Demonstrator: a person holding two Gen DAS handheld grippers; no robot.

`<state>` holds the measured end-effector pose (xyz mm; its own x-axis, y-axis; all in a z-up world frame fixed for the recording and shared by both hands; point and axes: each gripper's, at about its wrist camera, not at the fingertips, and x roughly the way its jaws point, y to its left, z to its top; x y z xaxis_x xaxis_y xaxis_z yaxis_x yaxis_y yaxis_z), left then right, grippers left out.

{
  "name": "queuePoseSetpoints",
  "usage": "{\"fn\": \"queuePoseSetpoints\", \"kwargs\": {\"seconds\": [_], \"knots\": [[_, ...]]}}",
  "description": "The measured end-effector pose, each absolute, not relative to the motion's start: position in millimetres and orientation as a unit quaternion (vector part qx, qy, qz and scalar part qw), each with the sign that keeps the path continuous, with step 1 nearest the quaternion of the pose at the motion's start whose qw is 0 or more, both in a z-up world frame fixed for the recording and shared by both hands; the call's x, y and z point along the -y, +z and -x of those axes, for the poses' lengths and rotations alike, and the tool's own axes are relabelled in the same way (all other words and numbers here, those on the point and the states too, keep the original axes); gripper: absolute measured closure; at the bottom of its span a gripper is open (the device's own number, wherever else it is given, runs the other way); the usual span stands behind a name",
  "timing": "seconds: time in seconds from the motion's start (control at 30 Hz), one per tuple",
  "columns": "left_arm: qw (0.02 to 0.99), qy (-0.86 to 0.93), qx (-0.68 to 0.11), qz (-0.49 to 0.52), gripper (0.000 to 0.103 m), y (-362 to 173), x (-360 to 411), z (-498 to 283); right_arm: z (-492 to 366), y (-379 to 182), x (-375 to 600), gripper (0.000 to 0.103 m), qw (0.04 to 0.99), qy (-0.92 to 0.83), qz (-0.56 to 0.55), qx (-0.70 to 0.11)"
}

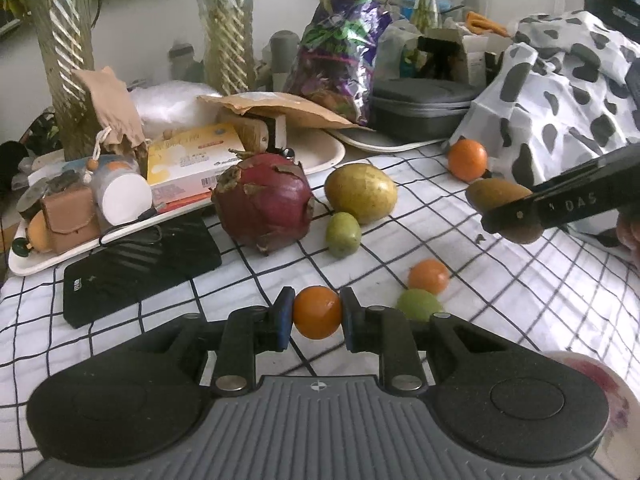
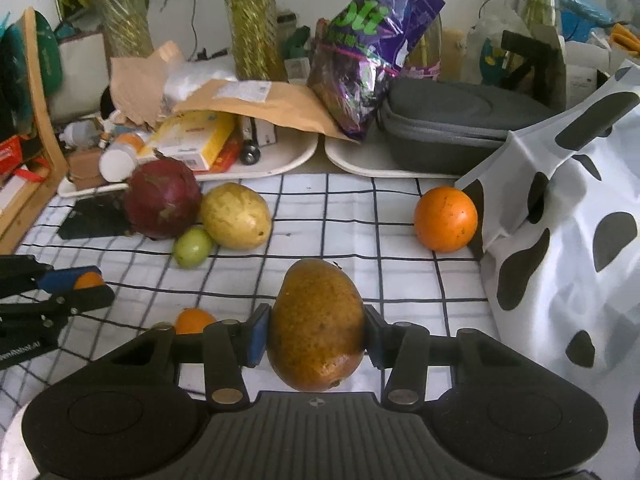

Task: Organize fruits
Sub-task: 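Grasp the small orange tomato with the left gripper while the right grasps the brown mango, then carry the tomato and mango to the plate and release both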

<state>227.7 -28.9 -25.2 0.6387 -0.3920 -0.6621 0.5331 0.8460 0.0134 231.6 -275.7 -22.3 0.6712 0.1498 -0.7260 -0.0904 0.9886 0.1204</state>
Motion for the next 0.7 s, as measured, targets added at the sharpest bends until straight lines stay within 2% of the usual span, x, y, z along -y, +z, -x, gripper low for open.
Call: {"fn": "queuePoseSetpoints", "kwargs": {"seconds": [0.7], "knots": [[0.909,-0.253,-0.322,-0.08,0.079,-1,13,-144,-149,0,263,0.054,0.919,0.104,-0.055,-0.376]]}}
